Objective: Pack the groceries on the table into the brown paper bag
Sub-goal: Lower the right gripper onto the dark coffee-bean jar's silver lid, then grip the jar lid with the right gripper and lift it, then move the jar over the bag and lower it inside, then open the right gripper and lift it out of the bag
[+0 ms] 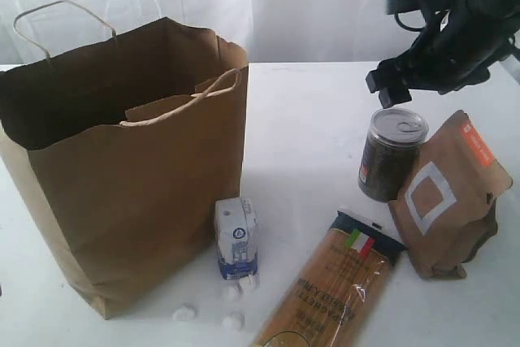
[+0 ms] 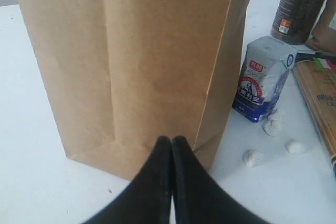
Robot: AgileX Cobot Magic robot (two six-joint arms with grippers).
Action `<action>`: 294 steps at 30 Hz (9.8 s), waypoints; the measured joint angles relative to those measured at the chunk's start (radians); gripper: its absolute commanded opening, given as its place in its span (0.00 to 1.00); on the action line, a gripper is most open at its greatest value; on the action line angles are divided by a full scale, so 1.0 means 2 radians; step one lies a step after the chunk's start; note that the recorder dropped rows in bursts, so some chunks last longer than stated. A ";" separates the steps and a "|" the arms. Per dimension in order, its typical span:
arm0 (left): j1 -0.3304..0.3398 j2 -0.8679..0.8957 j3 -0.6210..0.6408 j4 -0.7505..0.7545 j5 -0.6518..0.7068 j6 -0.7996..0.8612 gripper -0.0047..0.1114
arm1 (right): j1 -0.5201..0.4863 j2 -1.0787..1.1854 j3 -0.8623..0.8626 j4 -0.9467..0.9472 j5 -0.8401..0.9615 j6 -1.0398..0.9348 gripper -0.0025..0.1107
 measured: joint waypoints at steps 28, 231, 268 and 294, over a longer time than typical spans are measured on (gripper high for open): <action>0.000 0.000 0.000 0.001 0.000 0.000 0.04 | 0.008 0.070 -0.030 0.045 0.016 -0.008 0.80; 0.000 0.000 0.000 0.001 0.000 0.000 0.04 | 0.335 0.126 -0.355 0.013 0.211 -0.051 0.12; 0.000 0.000 0.000 0.001 0.000 0.000 0.04 | 0.343 0.163 -0.383 0.121 0.145 -0.077 0.05; 0.000 0.000 0.000 0.001 0.000 0.000 0.04 | 0.344 0.147 -0.384 -0.049 0.202 -0.090 0.05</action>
